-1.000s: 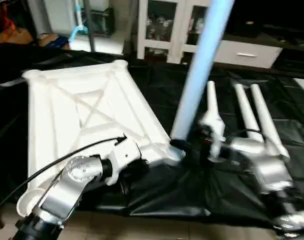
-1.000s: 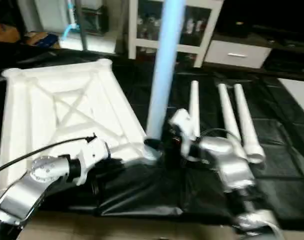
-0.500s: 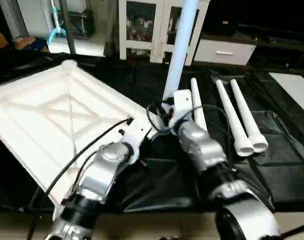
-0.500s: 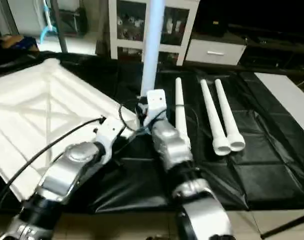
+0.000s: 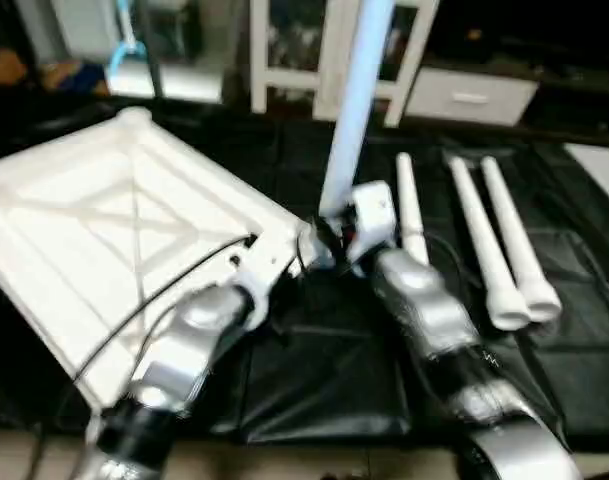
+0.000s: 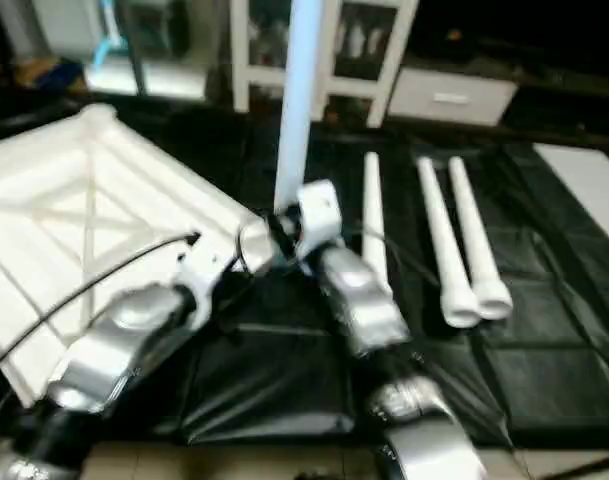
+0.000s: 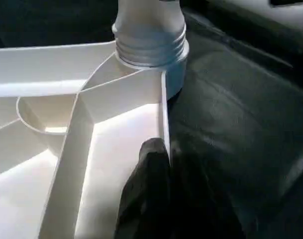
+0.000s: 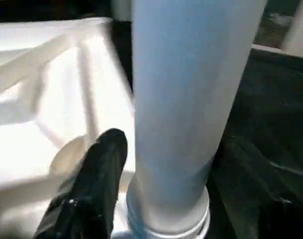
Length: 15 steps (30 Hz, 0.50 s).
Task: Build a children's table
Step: Rotate leg to tighten
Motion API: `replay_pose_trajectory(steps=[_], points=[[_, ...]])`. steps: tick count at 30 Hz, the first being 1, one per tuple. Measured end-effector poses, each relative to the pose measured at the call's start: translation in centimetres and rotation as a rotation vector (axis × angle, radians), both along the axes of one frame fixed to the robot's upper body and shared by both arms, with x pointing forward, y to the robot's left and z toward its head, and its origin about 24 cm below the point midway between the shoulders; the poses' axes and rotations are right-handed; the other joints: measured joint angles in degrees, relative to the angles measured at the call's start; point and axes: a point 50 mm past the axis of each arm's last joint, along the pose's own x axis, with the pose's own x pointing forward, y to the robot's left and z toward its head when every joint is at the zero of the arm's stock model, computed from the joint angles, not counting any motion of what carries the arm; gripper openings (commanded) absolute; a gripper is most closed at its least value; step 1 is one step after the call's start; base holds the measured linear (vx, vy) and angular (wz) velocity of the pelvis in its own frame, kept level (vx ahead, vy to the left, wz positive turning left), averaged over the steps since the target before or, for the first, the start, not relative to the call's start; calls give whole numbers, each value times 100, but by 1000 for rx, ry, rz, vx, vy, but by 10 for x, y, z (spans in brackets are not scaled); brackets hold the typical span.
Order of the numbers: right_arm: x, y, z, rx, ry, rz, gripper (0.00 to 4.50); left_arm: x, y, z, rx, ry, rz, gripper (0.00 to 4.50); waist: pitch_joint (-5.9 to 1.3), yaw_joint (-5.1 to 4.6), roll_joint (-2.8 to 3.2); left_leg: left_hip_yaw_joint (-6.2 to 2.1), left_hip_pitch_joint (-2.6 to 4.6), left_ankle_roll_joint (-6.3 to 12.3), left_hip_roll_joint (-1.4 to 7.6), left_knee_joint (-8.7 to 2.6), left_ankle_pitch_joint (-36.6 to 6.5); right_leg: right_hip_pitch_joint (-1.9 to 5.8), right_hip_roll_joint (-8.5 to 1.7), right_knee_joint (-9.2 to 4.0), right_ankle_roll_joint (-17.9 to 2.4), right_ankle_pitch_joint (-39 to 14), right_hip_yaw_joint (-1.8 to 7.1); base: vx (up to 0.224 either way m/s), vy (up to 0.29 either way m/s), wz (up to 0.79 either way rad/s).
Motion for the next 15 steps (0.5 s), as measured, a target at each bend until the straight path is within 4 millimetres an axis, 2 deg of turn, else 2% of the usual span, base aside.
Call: replay_pose_trajectory(steps=[5, 11, 15], points=[[-22, -33, 9, -68, -14, 209, 347, -20, 15, -2, -2, 6, -159, 0, 15, 125, 24, 12, 22, -33, 7, 0, -19, 4, 0, 20, -4, -13, 12, 0, 0, 0], [-34, -65, 15, -116, 25, 340, 388, -36, 16, -4, -23, 61, -295, 0, 17, 173, 28, 40, 34, -36, 8, 10, -18, 43, 1, 19, 33, -34, 67, 0, 0, 0], [-38, -74, 15, -140, 59, 392, 388, -40, 15, -5, -34, 75, -333, 0, 17, 173, 28, 63, 30, -33, -4, 14, -17, 50, 12, 21, 46, -39, 135, 0, 0, 0]])
